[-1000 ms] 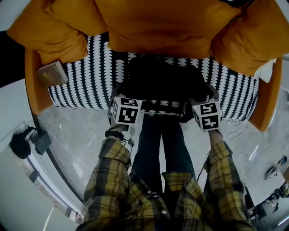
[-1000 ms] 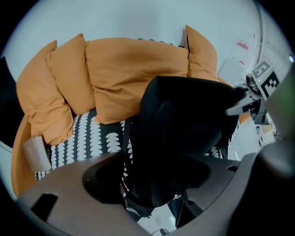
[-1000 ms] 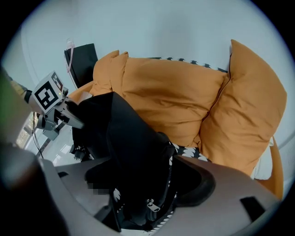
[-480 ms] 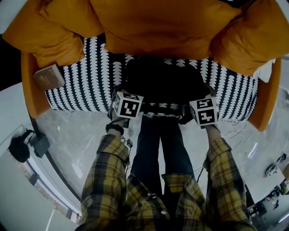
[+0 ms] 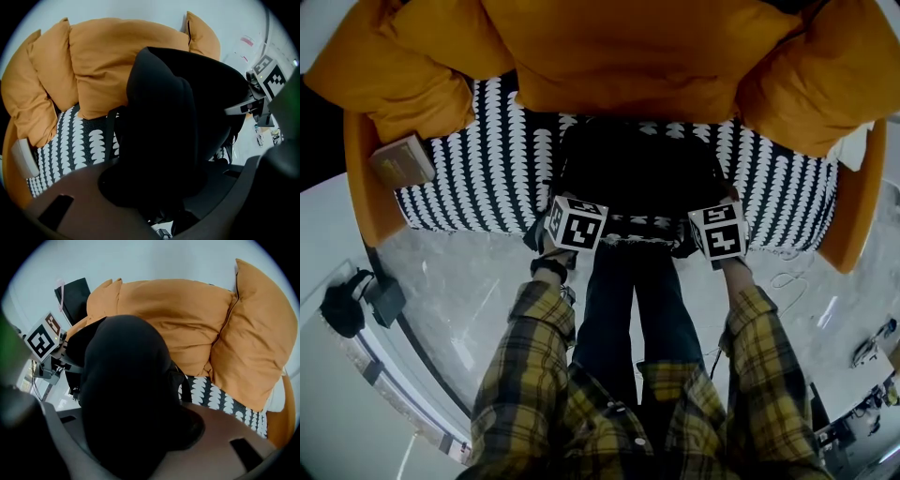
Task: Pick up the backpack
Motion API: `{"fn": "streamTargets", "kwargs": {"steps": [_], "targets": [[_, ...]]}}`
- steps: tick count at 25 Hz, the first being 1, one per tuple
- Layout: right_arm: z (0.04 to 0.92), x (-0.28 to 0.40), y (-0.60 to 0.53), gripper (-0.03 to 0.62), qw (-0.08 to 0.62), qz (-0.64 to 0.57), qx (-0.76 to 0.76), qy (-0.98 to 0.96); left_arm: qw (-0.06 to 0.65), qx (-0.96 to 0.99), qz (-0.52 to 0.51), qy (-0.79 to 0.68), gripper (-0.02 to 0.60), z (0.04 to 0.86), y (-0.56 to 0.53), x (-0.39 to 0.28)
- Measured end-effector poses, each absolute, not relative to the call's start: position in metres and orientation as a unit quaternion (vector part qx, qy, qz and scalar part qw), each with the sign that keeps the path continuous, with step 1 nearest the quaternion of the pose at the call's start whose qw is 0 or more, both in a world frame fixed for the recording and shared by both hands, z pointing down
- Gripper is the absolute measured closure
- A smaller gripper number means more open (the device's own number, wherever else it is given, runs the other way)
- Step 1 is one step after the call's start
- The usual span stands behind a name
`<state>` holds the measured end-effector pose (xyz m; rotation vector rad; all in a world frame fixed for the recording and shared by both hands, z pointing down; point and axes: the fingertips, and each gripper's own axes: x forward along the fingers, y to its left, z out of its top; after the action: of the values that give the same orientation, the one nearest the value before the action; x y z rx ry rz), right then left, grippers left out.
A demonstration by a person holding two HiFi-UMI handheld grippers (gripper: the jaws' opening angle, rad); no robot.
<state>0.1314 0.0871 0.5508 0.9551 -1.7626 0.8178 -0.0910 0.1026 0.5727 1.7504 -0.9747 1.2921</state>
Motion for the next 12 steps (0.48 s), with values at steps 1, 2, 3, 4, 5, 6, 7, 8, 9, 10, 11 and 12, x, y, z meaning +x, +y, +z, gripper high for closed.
{"fn": "streamTargets", "kwargs": {"steps": [1, 2, 3, 4, 5, 6, 7, 8, 9, 10, 11, 12], "targets": [[0.549, 0.127, 0.089, 0.404, 0.467, 0.334, 0.388, -0.722, 0.369, 0.682, 0.503, -0.381, 0.409, 0.571, 0.104, -0.092], [0.547, 0.124, 0.09, 0.433, 0.463, 0.336, 0.386, -0.724, 0.37, 0.683, 0.501, -0.383, 0.421, 0.569, 0.105, -0.094], [0.546, 0.121, 0.091, 0.454, 0.458, 0.341, 0.385, -0.726, 0.371, 0.683, 0.499, -0.384, 0.433, 0.567, 0.105, -0.095], [0.545, 0.119, 0.091, 0.477, 0.453, 0.346, 0.383, -0.727, 0.373, 0.683, 0.496, -0.385, 0.446, 0.566, 0.105, -0.094], [0.545, 0.119, 0.091, 0.499, 0.448, 0.351, 0.381, -0.728, 0.374, 0.683, 0.495, -0.385, 0.458, 0.565, 0.104, -0.092], [0.545, 0.119, 0.09, 0.516, 0.445, 0.353, 0.379, -0.73, 0.374, 0.683, 0.495, -0.386, 0.469, 0.565, 0.102, -0.09], [0.544, 0.119, 0.089, 0.531, 0.443, 0.353, 0.377, -0.733, 0.373, 0.684, 0.495, -0.386, 0.477, 0.565, 0.101, -0.088], [0.545, 0.12, 0.089, 0.543, 0.442, 0.352, 0.375, -0.735, 0.372, 0.684, 0.494, -0.386, 0.483, 0.566, 0.1, -0.085], [0.545, 0.121, 0.088, 0.551, 0.441, 0.351, 0.374, -0.736, 0.37, 0.685, 0.494, -0.387, 0.49, 0.566, 0.099, -0.082], [0.545, 0.122, 0.088, 0.556, 0.439, 0.351, 0.374, -0.738, 0.368, 0.686, 0.494, -0.388, 0.498, 0.566, 0.098, -0.08], [0.546, 0.122, 0.088, 0.559, 0.438, 0.351, 0.373, -0.739, 0.364, 0.686, 0.495, -0.389, 0.507, 0.566, 0.098, -0.078], [0.546, 0.121, 0.088, 0.56, 0.437, 0.351, 0.372, -0.74, 0.36, 0.686, 0.498, -0.39, 0.521, 0.566, 0.098, -0.078]]}}
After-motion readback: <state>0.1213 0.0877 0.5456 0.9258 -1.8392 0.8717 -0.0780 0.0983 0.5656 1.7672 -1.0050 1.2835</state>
